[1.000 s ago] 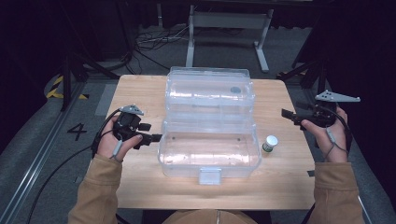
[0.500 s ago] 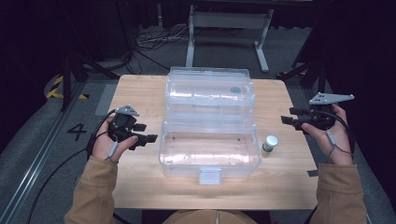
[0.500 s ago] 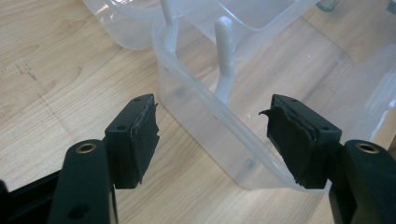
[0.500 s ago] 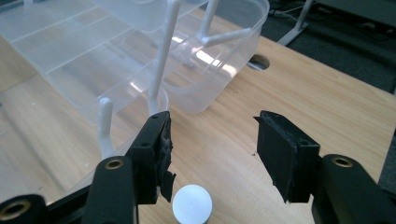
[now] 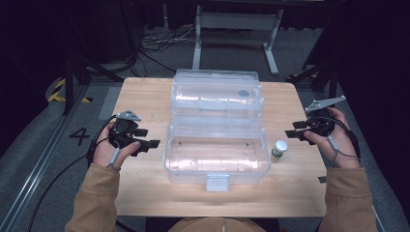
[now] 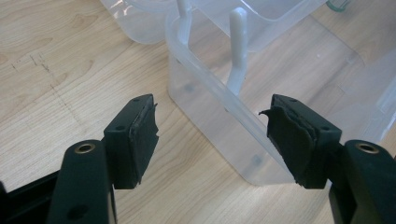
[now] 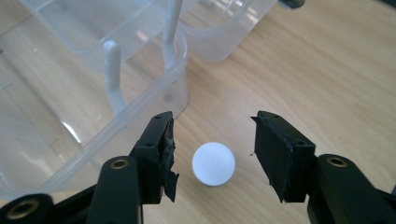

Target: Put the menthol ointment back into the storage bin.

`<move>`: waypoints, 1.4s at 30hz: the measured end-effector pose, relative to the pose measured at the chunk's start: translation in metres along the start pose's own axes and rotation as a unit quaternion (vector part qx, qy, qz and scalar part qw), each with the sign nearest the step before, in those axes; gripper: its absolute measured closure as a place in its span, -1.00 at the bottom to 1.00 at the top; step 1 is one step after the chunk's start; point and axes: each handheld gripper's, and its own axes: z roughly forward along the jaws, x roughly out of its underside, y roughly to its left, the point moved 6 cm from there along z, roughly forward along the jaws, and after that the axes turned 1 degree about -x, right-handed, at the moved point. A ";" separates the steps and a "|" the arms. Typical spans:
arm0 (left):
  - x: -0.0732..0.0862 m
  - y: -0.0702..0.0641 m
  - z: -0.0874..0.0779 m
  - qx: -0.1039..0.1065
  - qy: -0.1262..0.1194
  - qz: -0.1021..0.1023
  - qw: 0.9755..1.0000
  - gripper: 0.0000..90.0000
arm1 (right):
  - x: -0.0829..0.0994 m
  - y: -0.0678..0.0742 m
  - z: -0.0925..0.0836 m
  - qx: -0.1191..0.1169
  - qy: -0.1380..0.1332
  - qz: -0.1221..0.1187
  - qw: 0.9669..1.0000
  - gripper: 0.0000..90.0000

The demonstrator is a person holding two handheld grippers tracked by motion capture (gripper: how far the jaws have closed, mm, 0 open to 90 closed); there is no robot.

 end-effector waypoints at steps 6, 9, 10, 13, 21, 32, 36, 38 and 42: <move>0.000 0.000 0.000 0.000 0.000 -0.004 1.000 -0.25 | 0.004 0.002 0.009 -0.005 0.033 -0.018 0.999 0.07; 0.000 0.000 0.001 0.000 0.002 -0.001 1.000 -0.25 | 0.006 0.003 0.016 -0.012 0.047 -0.022 0.999 0.05; 0.001 0.000 0.001 0.001 0.002 0.000 1.000 -0.26 | 0.006 0.003 0.019 -0.013 0.052 -0.023 0.998 0.05; 0.001 0.000 0.002 0.002 0.005 0.001 1.000 -0.26 | 0.010 0.001 0.027 -0.012 0.068 -0.025 0.997 0.03; 0.002 0.001 0.003 0.001 0.008 -0.004 1.000 -0.26 | 0.016 -0.002 0.041 -0.008 0.099 -0.033 0.995 -0.01; 0.003 0.003 0.005 0.003 0.010 -0.002 1.000 -0.27 | 0.026 -0.005 0.058 -0.018 0.134 -0.036 0.990 -0.03; 0.003 0.003 0.005 0.003 0.011 -0.003 1.000 -0.27 | 0.030 -0.007 0.062 -0.023 0.143 -0.031 0.989 -0.04; 0.003 0.003 0.005 0.002 0.011 -0.002 1.000 -0.27 | 0.031 -0.008 0.063 -0.024 0.144 -0.032 0.989 -0.04; 0.003 0.003 0.006 0.003 0.013 0.000 1.000 -0.28 | 0.033 -0.009 0.067 -0.023 0.152 -0.029 0.988 -0.05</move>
